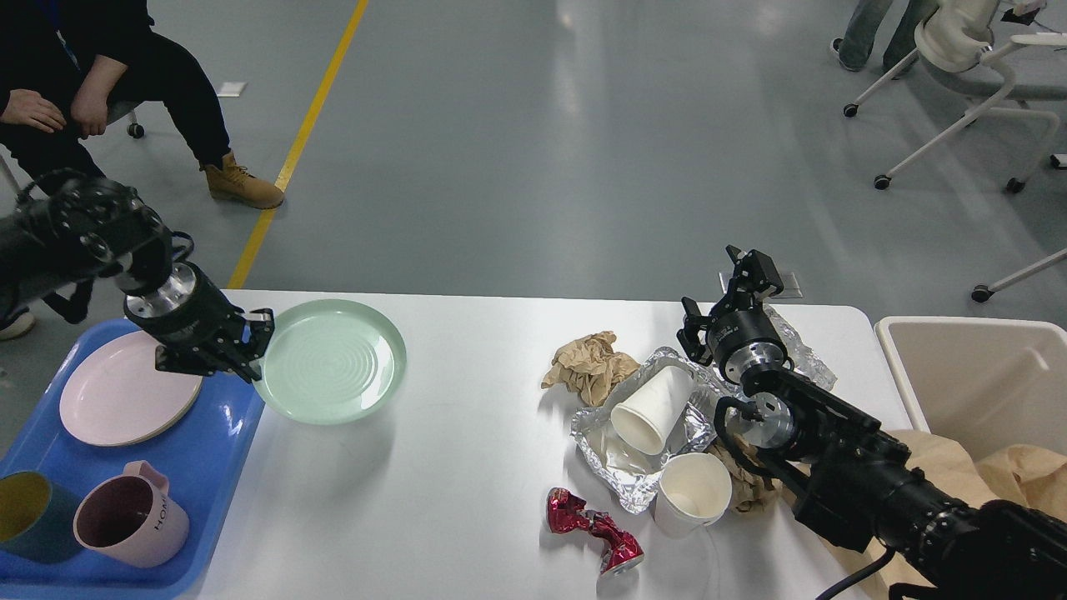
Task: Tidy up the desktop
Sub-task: 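Grip the green plate rim and lift it toward the tray, then lay the green plate onto the pink plate on the tray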
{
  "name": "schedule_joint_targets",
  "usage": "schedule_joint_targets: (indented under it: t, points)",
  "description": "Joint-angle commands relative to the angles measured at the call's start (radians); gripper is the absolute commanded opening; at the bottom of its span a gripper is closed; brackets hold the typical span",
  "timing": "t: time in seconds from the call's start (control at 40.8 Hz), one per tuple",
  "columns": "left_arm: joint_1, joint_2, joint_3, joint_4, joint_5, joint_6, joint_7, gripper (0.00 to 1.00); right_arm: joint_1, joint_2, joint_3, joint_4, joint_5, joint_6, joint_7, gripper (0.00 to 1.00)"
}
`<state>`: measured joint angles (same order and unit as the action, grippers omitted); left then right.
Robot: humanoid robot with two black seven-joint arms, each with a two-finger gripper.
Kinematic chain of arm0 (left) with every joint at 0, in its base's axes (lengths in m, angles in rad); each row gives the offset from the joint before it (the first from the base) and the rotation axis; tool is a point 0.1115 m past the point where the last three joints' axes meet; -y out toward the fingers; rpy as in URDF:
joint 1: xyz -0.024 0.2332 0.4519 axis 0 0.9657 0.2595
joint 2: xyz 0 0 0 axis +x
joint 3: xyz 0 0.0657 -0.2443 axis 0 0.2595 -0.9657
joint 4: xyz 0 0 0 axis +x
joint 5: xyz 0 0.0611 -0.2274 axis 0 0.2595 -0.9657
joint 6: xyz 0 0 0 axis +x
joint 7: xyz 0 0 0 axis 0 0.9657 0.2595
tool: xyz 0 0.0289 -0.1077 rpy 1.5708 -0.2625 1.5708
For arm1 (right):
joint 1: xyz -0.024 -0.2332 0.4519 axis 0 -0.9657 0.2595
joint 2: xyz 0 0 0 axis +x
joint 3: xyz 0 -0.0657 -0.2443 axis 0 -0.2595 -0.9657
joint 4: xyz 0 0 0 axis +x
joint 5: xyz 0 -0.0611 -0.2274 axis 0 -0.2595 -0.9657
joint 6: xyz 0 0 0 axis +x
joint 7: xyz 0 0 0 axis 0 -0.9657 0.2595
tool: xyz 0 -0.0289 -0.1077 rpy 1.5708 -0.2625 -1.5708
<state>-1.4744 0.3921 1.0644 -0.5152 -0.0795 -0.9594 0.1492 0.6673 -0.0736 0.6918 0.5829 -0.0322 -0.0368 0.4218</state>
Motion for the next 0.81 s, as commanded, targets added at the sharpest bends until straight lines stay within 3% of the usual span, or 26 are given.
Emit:
schedule_joint_targets:
  t: [0.0,0.294,0.466,0.687,0.785]
  points:
    - [-0.049,0.068,0.0,0.006,0.0,-0.001,0.0,0.0,0.0,0.0,0.0,0.0,0.0,0.0,0.0,1.0]
    - [0.058,0.212,-0.015,0.063,0.0,0.005,0.0,0.0,0.0,0.0,0.0,0.0,0.0,0.0,0.0,1.0]
    - [0.146,0.229,-0.017,0.099,0.001,0.137,0.001,0.0,0.0,0.0,0.0,0.0,0.0,0.0,0.0,1.0]
    - [0.247,0.226,-0.021,0.254,0.004,0.214,0.004,0.0,0.0,0.0,0.0,0.0,0.0,0.0,0.0,1.0]
    - [0.282,0.22,-0.037,0.267,0.004,0.3,0.05,0.0,0.0,0.0,0.0,0.0,0.0,-0.002,0.0,1.0]
